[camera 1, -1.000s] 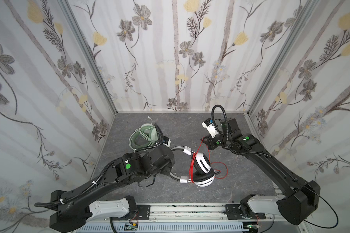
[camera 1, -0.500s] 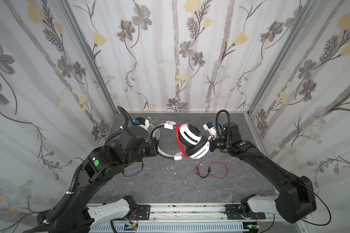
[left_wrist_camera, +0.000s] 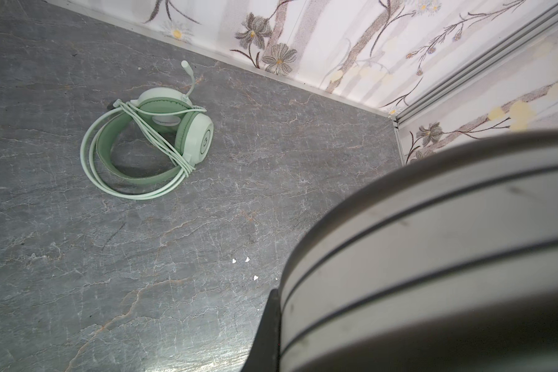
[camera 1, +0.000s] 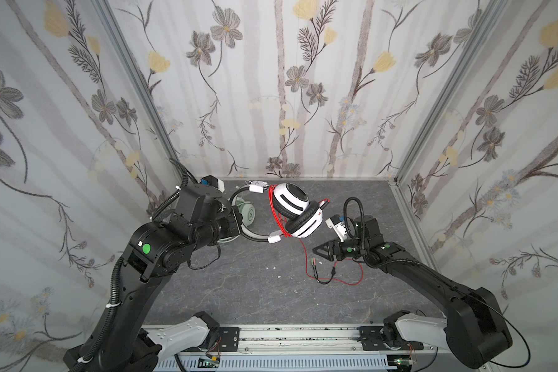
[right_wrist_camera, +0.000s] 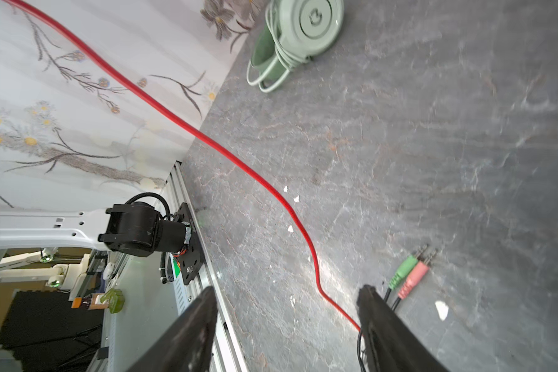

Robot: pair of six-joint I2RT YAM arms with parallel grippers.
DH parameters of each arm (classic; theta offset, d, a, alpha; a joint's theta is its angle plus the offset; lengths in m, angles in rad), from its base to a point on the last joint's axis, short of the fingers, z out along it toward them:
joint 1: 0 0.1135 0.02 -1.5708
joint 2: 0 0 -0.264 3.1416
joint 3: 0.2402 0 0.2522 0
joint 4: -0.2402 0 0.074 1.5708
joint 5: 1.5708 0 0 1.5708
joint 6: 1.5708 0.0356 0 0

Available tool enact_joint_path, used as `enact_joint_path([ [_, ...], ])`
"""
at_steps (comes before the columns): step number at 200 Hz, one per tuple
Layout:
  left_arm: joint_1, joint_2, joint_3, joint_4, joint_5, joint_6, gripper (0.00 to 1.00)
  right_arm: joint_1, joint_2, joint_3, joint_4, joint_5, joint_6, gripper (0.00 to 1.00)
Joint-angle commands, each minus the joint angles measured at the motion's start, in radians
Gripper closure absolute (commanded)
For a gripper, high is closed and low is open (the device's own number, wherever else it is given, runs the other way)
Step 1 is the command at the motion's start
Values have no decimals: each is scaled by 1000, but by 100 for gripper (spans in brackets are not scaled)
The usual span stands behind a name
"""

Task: Wrap the headphones
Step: 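Draw the red cable down under the earcups with the right gripper toward the robot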

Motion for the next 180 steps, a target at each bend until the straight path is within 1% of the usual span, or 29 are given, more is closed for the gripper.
enact_joint_path([
  [1, 17, 5, 11, 36, 37, 1, 100, 19, 37, -10, 7, 7, -4, 30],
  [19, 30, 12, 11, 40, 49, 7, 100, 42, 82, -2, -11, 19, -16, 32],
  [43, 49, 20, 14, 43, 60, 15, 100, 90, 137, 16, 18, 38, 28, 33],
  [59, 62, 26, 14, 45, 76, 18, 100, 126, 176, 35, 37, 116, 104, 35],
  [64, 64, 27, 14, 47, 79, 18, 100, 132, 213, 38, 49, 141, 133, 36],
  [83, 72, 27, 13, 51, 85, 19, 100, 161, 246, 27, 132, 188, 234, 38],
  [99, 80, 31, 14, 51, 91, 21, 100, 185, 261, 30, 160, 237, 280, 41],
  [110, 84, 33, 17, 51, 99, 21, 100, 196, 276, 31, 175, 231, 299, 42],
  [133, 91, 37, 20, 52, 106, 20, 100, 232, 304, 28, 215, 212, 316, 43],
  [152, 97, 36, 22, 55, 105, 15, 100, 257, 322, 27, 231, 214, 329, 46],
  [170, 105, 37, 24, 60, 112, 10, 100, 277, 334, 19, 254, 215, 347, 47],
  [180, 111, 38, 27, 66, 121, 4, 100, 286, 343, 19, 262, 212, 353, 50],
])
